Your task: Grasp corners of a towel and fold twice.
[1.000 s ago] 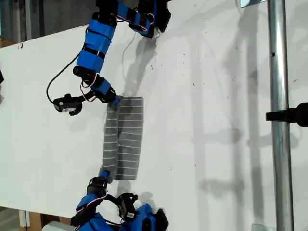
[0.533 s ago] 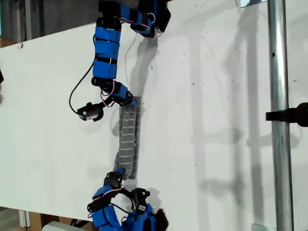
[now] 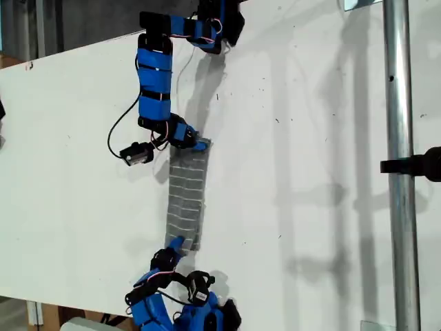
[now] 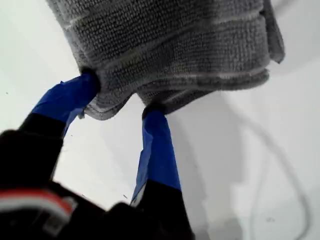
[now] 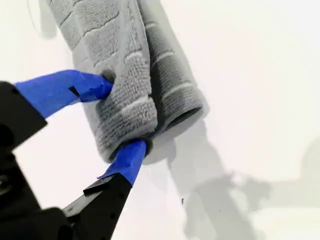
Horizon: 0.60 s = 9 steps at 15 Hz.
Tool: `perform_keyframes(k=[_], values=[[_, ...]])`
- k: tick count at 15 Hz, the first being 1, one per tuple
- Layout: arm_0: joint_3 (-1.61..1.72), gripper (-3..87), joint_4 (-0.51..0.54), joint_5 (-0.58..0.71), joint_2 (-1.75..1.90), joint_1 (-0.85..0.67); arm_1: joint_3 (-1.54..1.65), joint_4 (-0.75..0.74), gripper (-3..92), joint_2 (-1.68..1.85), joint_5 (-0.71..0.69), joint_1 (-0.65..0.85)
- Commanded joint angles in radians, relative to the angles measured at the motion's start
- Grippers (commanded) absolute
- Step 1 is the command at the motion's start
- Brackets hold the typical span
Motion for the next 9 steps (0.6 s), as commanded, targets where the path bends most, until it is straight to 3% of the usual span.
perform_keyframes(k=[1, 4, 6, 7, 8, 9], values=[[-0.094, 28.8, 0.103, -0.020, 0.106, -0.029, 0.092, 0.011, 25.8, 0.278, 0.011, 0.054], [0.002, 29.2, 0.158, -0.067, 0.482, -0.072, 0.351, 0.008, 25.8, 0.643, 0.052, 0.100], [0.158, 22.8, 0.097, -0.127, 0.736, 0.046, 0.634, -0.017, 28.6, 0.994, 0.156, 0.121], [0.307, 16.4, 0.026, -0.173, 0.943, 0.146, 0.804, -0.035, 30.8, 1.216, 0.224, 0.112], [0.482, 4.3, -0.018, -0.201, 1.229, 0.242, 0.957, -0.006, 31.5, 1.459, 0.298, 0.106], [0.591, -1.8, -0.021, -0.255, 1.342, 0.314, 1.069, 0.071, 31.8, 1.674, 0.360, 0.110]])
